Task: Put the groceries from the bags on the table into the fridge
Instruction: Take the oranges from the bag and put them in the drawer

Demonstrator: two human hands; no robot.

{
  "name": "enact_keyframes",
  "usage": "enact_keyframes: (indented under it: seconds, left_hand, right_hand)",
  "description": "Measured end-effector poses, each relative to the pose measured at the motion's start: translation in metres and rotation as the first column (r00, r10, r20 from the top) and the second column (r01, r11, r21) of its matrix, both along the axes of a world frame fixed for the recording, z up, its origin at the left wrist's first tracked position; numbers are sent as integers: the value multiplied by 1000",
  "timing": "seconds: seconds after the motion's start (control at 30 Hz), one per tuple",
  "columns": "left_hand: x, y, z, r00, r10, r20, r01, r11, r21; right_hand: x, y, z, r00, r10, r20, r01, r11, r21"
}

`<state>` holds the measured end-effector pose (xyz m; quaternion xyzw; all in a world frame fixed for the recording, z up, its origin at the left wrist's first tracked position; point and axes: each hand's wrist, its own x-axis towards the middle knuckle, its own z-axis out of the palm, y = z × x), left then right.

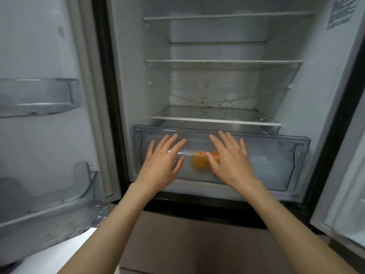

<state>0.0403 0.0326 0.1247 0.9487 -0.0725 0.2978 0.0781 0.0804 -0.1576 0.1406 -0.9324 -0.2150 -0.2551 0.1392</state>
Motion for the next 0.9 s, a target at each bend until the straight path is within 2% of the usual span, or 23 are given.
enact_keyframes:
  seconds: [0.13,0.27,0.37,0.47,0.57,0.67,0.9]
  left_hand:
    - [-73,18,-37,999,47,-23,-48,998,-33]
    - [-160,41,-89,987,110,-119,-115,992,-43]
    - [-231,64,-132,969,179,-173,-190,981,-49]
    - [-304,94,-165,907,292,-303,-323,945,-56]
    - [-377,130,-184,807,405,-430,-479,875,-74]
    - [-443,165,-192,721,518,-459,-615,784,-81]
    - [-562,255,-208,443,719,-536,-875,477,-83]
  right_hand:
    - [-65,28,-34,988,132,-76,-127,990,64]
    - [-139,63,-82,955,209,-212,-202,978,53]
    - [-199,96,-119,903,281,-326,-284,958,37]
    - [-255,136,-149,834,374,-407,-406,914,8]
    - [-303,185,-173,759,463,-459,-519,855,4]
    - [-347,238,-189,692,539,-481,-617,787,-6]
    - [-438,370,-206,483,693,-536,-819,574,5]
